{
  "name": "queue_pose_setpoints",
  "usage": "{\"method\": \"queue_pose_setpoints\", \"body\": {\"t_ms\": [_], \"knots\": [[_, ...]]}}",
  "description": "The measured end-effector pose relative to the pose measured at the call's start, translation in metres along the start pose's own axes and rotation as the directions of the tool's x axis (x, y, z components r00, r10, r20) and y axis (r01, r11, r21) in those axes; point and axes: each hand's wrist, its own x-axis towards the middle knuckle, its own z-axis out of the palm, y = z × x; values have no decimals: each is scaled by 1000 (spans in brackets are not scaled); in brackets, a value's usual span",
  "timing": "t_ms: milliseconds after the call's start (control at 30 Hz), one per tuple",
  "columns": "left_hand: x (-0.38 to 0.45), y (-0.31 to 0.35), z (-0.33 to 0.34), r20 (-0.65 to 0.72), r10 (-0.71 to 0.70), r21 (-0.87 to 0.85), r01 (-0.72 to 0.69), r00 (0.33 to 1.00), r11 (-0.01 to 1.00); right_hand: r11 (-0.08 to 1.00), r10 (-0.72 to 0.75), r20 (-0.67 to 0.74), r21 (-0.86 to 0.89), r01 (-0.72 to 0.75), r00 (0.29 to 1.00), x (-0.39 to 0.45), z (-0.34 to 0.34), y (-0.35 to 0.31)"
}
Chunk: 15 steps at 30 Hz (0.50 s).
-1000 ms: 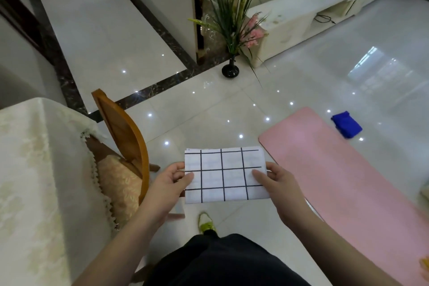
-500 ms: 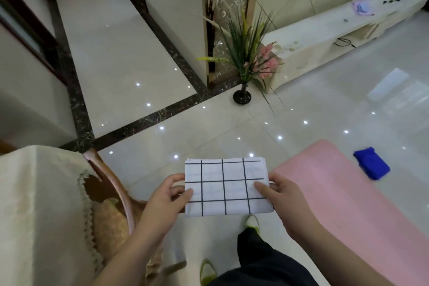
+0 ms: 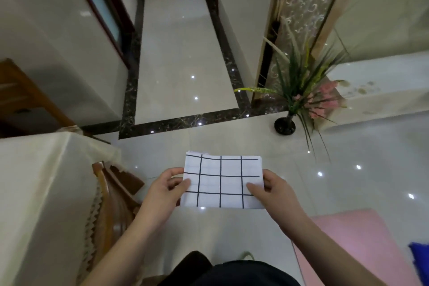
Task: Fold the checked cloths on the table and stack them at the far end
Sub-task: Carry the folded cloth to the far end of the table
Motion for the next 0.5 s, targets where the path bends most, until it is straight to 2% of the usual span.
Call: {"method": "queue_pose_setpoints", "body": {"t_ms": [300,367,500], "knots": [[61,8,-42,-150,-39,-109,23,988,994,999,-39,176,-8,41,984,105,47,-51],[80,9,-59,-177,-53,-148,27,983,989,1000,-10,214,11,8,977,131,66,-62],[119,19,-97,-209,-83,-190,43,975,981,982,110,308,110,-150,945,178,109,-88]]}}
